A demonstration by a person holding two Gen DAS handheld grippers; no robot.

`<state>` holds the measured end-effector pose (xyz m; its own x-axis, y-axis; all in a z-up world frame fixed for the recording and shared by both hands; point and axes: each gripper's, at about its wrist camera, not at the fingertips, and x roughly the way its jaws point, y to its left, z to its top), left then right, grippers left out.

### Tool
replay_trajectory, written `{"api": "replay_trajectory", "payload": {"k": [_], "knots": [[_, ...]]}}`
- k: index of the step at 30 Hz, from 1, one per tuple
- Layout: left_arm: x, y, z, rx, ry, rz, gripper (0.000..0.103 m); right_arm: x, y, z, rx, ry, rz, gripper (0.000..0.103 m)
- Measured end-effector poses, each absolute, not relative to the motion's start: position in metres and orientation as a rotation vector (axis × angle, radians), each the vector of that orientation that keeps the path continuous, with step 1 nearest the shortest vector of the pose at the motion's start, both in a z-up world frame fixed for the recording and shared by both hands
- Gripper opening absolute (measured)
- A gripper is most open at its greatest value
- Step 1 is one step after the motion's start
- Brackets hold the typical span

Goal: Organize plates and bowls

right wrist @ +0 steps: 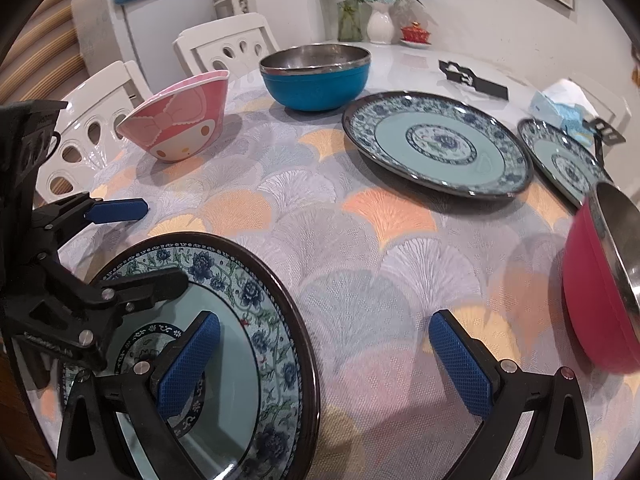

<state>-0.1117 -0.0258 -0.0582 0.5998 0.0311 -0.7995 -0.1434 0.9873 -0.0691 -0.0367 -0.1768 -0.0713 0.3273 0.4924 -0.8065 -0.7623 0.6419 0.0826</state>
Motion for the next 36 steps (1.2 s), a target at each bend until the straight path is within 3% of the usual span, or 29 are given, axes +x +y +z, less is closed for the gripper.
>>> {"api": "replay_trajectory", "payload": {"k": [9,14,19,25,30,34,36], "knots": [[-0.11,-0.025,-0.05,-0.116,1.065,0.149,0.102,-0.039,-0.174,-0.064,-0.324,1.112,0.652,0.103],[-0.139,-0.016,-0.02,-0.125,1.017,0.213,0.102,-0.059,-0.196,-0.018,-0.216,1.046,0.667,0.103],[-0.17,-0.001,0.002,-0.307,0.997,0.157,0.102,-0.071,-0.214,0.006,-0.17,1.038,0.662,0.103],[-0.187,0.003,-0.014,-0.484,1.027,0.156,0.095,-0.075,-0.222,-0.007,-0.183,1.081,0.626,0.102],[-0.18,-0.007,-0.024,-0.473,1.057,0.144,0.091,-0.072,-0.222,-0.027,-0.175,1.134,0.626,0.087],[-0.176,-0.014,-0.033,-0.468,1.096,0.129,0.076,-0.07,-0.219,-0.039,-0.143,1.173,0.637,0.081],[-0.175,-0.016,-0.038,-0.475,1.119,0.12,0.068,-0.069,-0.218,-0.042,-0.141,1.186,0.642,0.07]]}}
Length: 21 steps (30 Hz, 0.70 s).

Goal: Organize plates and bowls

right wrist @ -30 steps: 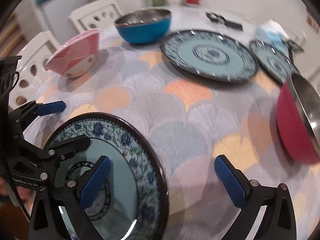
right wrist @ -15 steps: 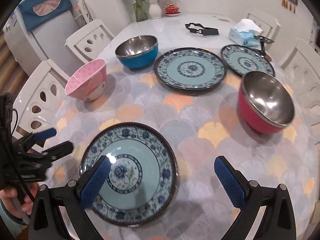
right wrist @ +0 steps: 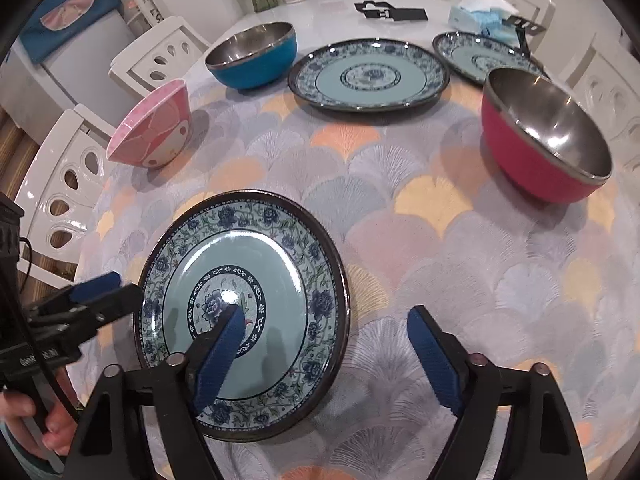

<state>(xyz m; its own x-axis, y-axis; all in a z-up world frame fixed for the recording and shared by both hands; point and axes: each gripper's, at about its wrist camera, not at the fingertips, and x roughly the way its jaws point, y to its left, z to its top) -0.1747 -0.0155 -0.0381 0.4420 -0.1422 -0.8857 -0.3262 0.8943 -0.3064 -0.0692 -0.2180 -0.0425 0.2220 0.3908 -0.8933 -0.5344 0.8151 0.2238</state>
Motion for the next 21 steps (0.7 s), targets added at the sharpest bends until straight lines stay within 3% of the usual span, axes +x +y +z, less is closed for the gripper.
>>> {"api": "replay_trajectory", "payload": {"k": [3,7,11,21], "knots": [[-0.176,-0.017,-0.041,-0.473,1.12,0.112,0.061,-0.069,-0.217,-0.046,-0.141,1.192,0.639,0.064],[-0.176,-0.016,-0.04,-0.462,1.114,0.091,0.039,-0.065,-0.217,-0.049,-0.123,1.211,0.633,0.052],[-0.173,-0.015,-0.043,-0.474,1.122,0.064,0.025,-0.063,-0.213,-0.054,-0.113,1.227,0.653,0.044],[-0.171,-0.018,-0.044,-0.513,1.107,0.019,0.025,-0.071,-0.201,-0.052,-0.215,1.208,0.682,0.042]]}}
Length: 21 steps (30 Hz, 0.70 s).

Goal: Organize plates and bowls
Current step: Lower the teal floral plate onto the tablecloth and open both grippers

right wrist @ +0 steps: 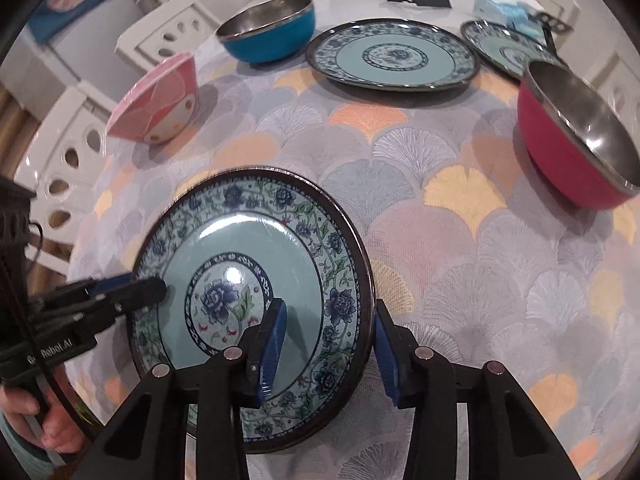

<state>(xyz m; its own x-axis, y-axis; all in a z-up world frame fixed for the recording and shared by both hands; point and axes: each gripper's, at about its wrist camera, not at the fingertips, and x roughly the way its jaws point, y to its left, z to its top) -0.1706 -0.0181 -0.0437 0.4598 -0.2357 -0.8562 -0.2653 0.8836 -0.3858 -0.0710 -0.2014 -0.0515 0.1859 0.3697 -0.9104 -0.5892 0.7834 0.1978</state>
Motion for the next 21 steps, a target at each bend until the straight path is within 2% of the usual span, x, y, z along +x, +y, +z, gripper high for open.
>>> {"api": "replay_trajectory", "payload": {"k": [13,21], "knots": [[-0.203,0.006,-0.006,-0.566,1.046,0.125,0.025,-0.098,-0.176,-0.008,-0.22,1.166,0.709,0.042],[-0.246,0.047,0.002,-0.585,1.057,0.236,0.025,-0.121,-0.125,-0.023,-0.215,1.236,0.809,0.042]]}}
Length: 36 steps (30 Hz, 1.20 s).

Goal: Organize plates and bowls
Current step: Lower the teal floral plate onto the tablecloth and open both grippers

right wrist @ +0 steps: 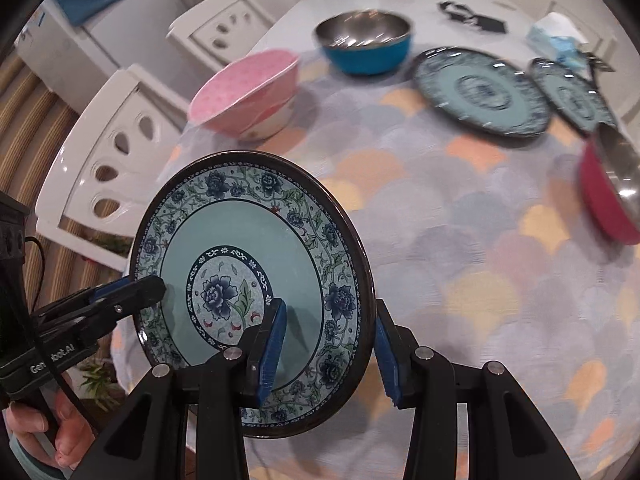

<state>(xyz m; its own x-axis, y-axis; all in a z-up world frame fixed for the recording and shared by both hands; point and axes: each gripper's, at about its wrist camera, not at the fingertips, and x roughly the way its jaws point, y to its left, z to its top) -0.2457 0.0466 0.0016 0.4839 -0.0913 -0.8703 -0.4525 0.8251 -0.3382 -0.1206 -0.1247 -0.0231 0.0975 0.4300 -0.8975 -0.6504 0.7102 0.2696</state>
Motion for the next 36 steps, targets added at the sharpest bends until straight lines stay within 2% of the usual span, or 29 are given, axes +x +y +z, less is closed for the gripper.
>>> {"api": "replay_trajectory", "payload": {"k": [7,23,25,27,28,36], "knots": [[-0.265,0.072,-0.011,-0.625,1.073,0.305,0.025,-0.139,-0.089,-0.042,-0.271,1.27,0.854,0.042],[-0.252,0.094,-0.043,-0.639,1.131,0.274,0.026,-0.133,-0.066,-0.059,-0.309,1.284,0.806,0.042],[-0.254,0.098,-0.041,-0.638,1.127,0.275,0.026,-0.13,-0.069,-0.056,-0.311,1.28,0.793,0.044],[-0.257,0.103,-0.035,-0.631,1.111,0.286,0.029,-0.125,-0.076,-0.051,-0.294,1.269,0.775,0.057],[-0.258,0.105,-0.032,-0.626,1.102,0.29,0.03,-0.122,-0.081,-0.047,-0.28,1.258,0.763,0.059],[-0.239,0.091,0.01,-0.532,1.009,0.219,0.032,-0.089,-0.126,-0.024,-0.139,1.233,0.66,0.06]]}}
